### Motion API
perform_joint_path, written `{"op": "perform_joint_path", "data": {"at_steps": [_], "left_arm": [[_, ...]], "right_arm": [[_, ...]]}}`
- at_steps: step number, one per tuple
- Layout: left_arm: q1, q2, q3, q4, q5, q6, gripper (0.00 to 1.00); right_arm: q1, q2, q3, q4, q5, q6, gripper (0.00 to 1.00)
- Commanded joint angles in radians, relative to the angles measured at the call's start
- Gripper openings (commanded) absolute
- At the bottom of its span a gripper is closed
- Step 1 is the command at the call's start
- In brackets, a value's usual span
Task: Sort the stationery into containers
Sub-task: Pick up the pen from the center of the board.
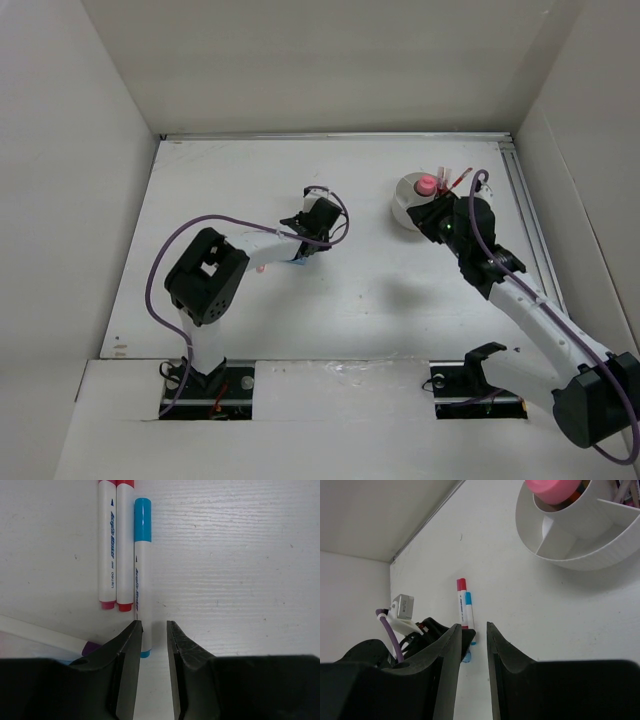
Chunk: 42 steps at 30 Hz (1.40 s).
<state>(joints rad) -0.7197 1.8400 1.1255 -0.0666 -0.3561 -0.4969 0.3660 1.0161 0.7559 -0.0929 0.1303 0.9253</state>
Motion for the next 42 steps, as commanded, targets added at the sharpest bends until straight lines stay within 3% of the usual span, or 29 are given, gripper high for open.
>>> {"op": "perform_joint_path", "data": {"at_steps": [1, 9, 14, 22, 27, 32, 38, 42], "left_arm": [[-0.001, 0.016, 0.008, -0.001, -0.012, 0.008, 0.23], [-0.001, 0.004, -0.003, 0.005, -0.03, -0.003, 0.28], [-0.001, 0.036, -0.003, 0.004, -0.03, -0.012, 0.16], [-0.001, -0.071, -0.07, 0.079, -0.008, -0.012, 0.16], [-0.001, -0.139, -0.081, 0.074, 0.02, -0.022, 0.18], [-0.001, -0.215, -0.121, 0.116, 0.029, -0.012, 0.28], [-0.001, -0.145, -0.083, 0.076, -0.018, -0.012, 0.3], [-0.001, -0.093, -0.072, 0.063, -0.018, -0.012, 0.26]], "right_arm": [[-0.009, -0.005, 0.005, 0.058, -0.003, 0.009, 0.32], [-0.009, -0.005, 0.005, 0.067, -0.014, 0.009, 0.32], [-0.009, -0.005, 0.005, 0.067, -0.001, 0.009, 0.32], [-0.009, 0.006, 0.005, 0.067, -0.017, 0.009, 0.32], [-0.009, 0.006, 0.005, 0.067, -0.017, 0.009, 0.32], [-0.009, 0.015, 0.005, 0.067, -0.017, 0.009, 0.32], [-0.009, 0.015, 0.005, 0.067, -0.018, 0.009, 0.34], [-0.009, 0.006, 0.005, 0.067, -0.027, 0.009, 0.34]]}}
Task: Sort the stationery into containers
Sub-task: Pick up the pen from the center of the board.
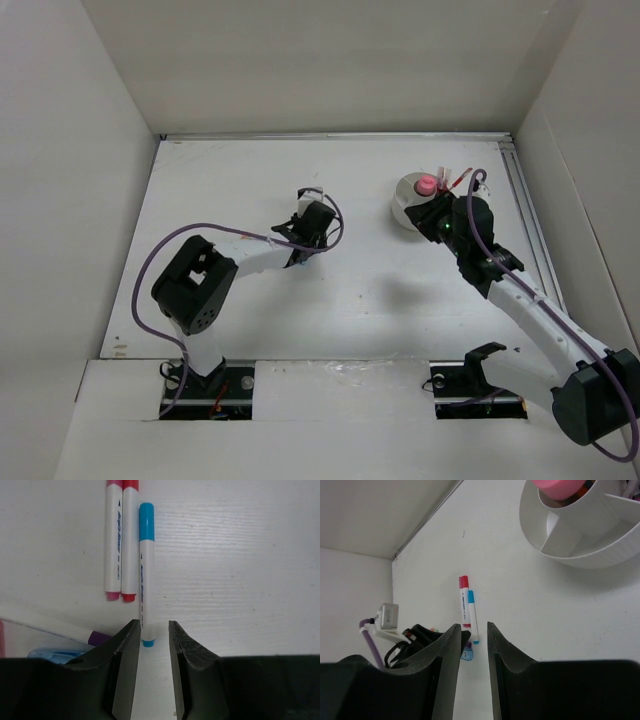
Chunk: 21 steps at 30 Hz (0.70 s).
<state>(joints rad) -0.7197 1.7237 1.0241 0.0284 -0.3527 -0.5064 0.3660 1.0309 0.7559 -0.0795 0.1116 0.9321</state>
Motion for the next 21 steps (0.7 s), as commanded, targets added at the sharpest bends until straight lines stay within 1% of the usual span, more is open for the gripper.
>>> {"op": "perform_joint_path", "data": {"at_steps": [1, 6, 9, 12, 15, 19, 20, 21], "left_arm": [[-0.001, 0.037, 0.04, -0.031, -0.031, -0.003, 0.26], [-0.001, 0.074, 0.05, -0.021, -0.028, 0.006, 0.26], [-0.001, 0.103, 0.076, -0.035, -0.028, 0.015, 0.21], [-0.001, 0.112, 0.067, -0.015, -0.008, 0.016, 0.12], [-0.001, 0.122, 0.067, -0.024, 0.003, 0.016, 0.06], [-0.001, 0.11, 0.044, 0.01, 0.012, 0.016, 0.0], [-0.001, 0.096, 0.044, 0.01, 0.024, 0.025, 0.0], [-0.001, 0.086, 0.044, 0.01, 0.038, 0.025, 0.0]], "right_arm": [[-0.009, -0.009, 0.005, 0.053, 0.0, 0.002, 0.34], [-0.009, 0.0, 0.005, 0.053, -0.01, 0.002, 0.34], [-0.009, 0.011, 0.005, 0.053, -0.01, 0.002, 0.34], [-0.009, 0.011, 0.005, 0.053, -0.02, 0.002, 0.34], [-0.009, 0.011, 0.005, 0.053, -0.01, 0.002, 0.34], [-0.009, 0.001, 0.005, 0.053, -0.009, 0.002, 0.39], [-0.009, 0.001, 0.005, 0.053, -0.009, 0.002, 0.43], [-0.009, 0.001, 0.005, 0.053, 0.0, 0.002, 0.46]]}}
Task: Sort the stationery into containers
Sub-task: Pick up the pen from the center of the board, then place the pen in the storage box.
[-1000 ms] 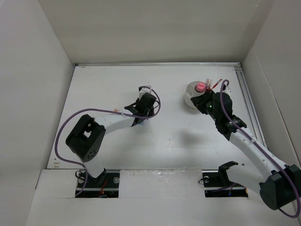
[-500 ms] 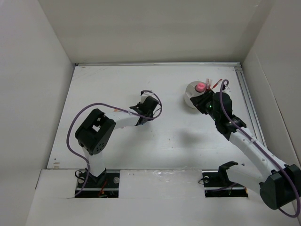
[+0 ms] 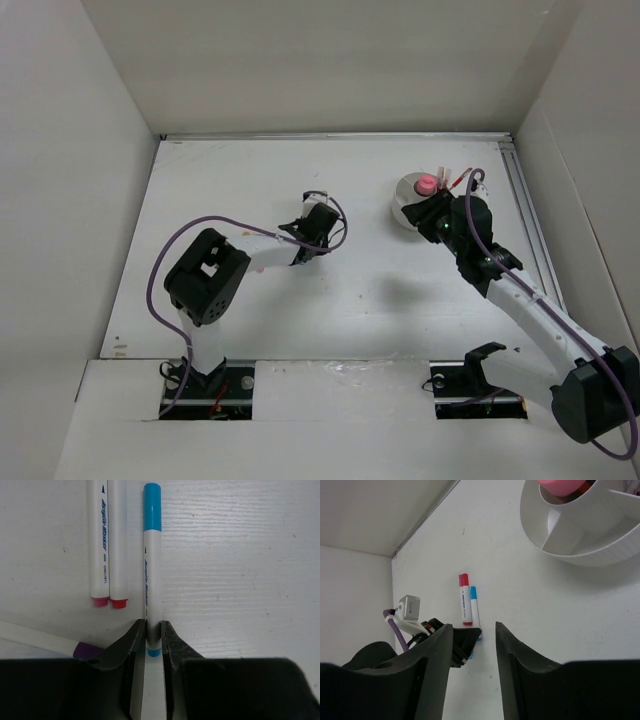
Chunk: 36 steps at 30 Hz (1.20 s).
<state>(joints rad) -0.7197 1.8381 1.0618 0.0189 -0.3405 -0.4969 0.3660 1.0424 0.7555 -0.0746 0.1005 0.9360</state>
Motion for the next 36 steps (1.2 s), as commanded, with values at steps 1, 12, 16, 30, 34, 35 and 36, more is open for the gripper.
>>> {"op": "perform_joint_path", "data": {"at_steps": [1, 12, 16, 30, 34, 35, 36], "left_arm": [[-0.001, -0.058, -0.009, 0.033, 0.037, 0.015, 0.0], [-0.011, -0.253, -0.111, 0.24, 0.355, 0.06, 0.0], [-0.02, -0.315, -0.186, 0.374, 0.504, 0.081, 0.0], [-0.029, -0.431, -0.292, 0.529, 0.712, 0.09, 0.0], [-0.029, -0.453, -0.302, 0.529, 0.701, 0.09, 0.0], [-0.029, -0.453, -0.303, 0.529, 0.71, 0.09, 0.0], [-0.029, -0.462, -0.303, 0.529, 0.71, 0.09, 0.0]], "right_arm": [[-0.009, -0.01, 0.005, 0.049, 0.011, -0.002, 0.47], [0.01, 0.07, 0.059, 0.068, -0.199, -0.052, 0.75], [0.065, 0.157, 0.097, 0.068, -0.254, -0.074, 0.78], [0.129, 0.303, 0.202, 0.068, -0.191, -0.092, 0.75], [0.139, 0.294, 0.211, 0.058, -0.166, -0.083, 0.68], [0.139, 0.294, 0.211, 0.058, -0.156, -0.083, 0.66], [0.139, 0.294, 0.211, 0.047, -0.156, -0.083, 0.63]]}}
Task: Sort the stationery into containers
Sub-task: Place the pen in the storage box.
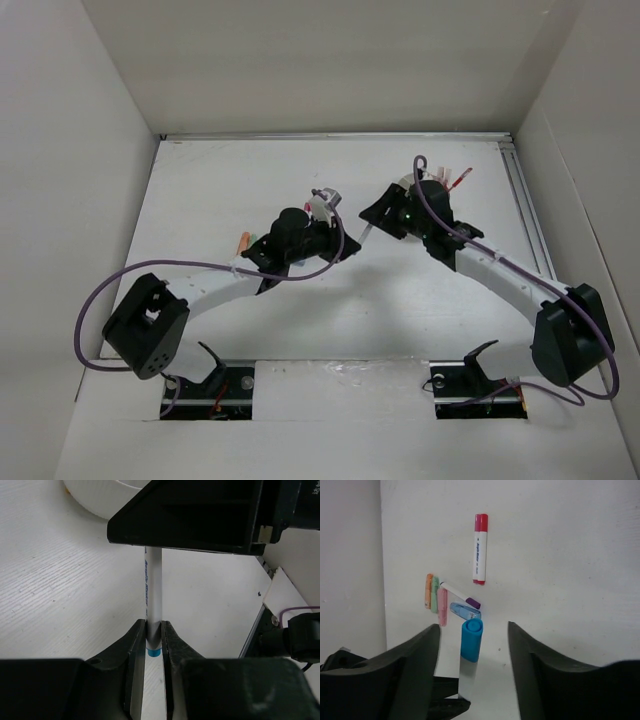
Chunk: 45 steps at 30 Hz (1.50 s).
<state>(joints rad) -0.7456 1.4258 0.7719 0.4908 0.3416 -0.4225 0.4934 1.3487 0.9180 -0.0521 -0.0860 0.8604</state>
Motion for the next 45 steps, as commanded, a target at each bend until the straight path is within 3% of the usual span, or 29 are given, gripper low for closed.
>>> {"op": "perform_joint_path", "data": {"at_steps": [1, 4, 5, 7, 8, 11, 12, 16, 20, 26, 37, 45], "left_arm": [[-0.003, -0.05, -0.013, 0.057, 0.028, 0.016, 0.0], [-0.003, -0.041, -0.013, 0.057, 0.028, 0.016, 0.0], [-0.003, -0.041, -0.013, 0.057, 0.028, 0.016, 0.0], [-0.003, -0.031, -0.013, 0.066, 0.028, 0.007, 0.01], [-0.003, -0.031, -0.013, 0.066, 0.019, 0.007, 0.07], [-0.003, -0.031, -0.023, 0.055, 0.005, 0.007, 0.21], [-0.003, -0.044, -0.023, 0.066, -0.007, -0.002, 0.33], [-0.003, -0.086, -0.052, 0.066, -0.061, -0.002, 0.49], [-0.003, -0.148, -0.088, 0.078, -0.13, -0.012, 0.54], [-0.003, -0.179, -0.097, 0.029, -0.208, -0.03, 0.54], [0.038, -0.16, -0.088, -0.004, -0.217, -0.076, 0.54], [0.038, -0.142, -0.079, -0.015, -0.217, -0.076, 0.54]], "right_arm": [[0.011, -0.013, 0.048, 0.024, 0.031, -0.008, 0.55], [0.011, -0.013, 0.048, 0.024, 0.031, 0.005, 0.42], [0.011, -0.013, 0.048, 0.024, 0.031, 0.005, 0.31], [0.02, -0.022, 0.048, 0.024, 0.031, 0.005, 0.21], [0.02, -0.022, 0.048, 0.024, 0.031, 0.005, 0.15], [0.02, -0.022, 0.048, 0.024, 0.043, 0.005, 0.1], [0.02, -0.022, 0.057, 0.024, 0.043, 0.005, 0.08], [0.008, -0.022, 0.091, 0.014, 0.095, 0.005, 0.08], [-0.012, 0.0, 0.142, 0.014, 0.143, -0.017, 0.08], [-0.084, 0.062, 0.251, -0.031, 0.291, -0.063, 0.08], [-0.125, 0.271, 0.522, -0.189, 0.842, -0.173, 0.07], [-0.116, 0.424, 0.613, -0.189, 1.011, -0.219, 0.07]]}}
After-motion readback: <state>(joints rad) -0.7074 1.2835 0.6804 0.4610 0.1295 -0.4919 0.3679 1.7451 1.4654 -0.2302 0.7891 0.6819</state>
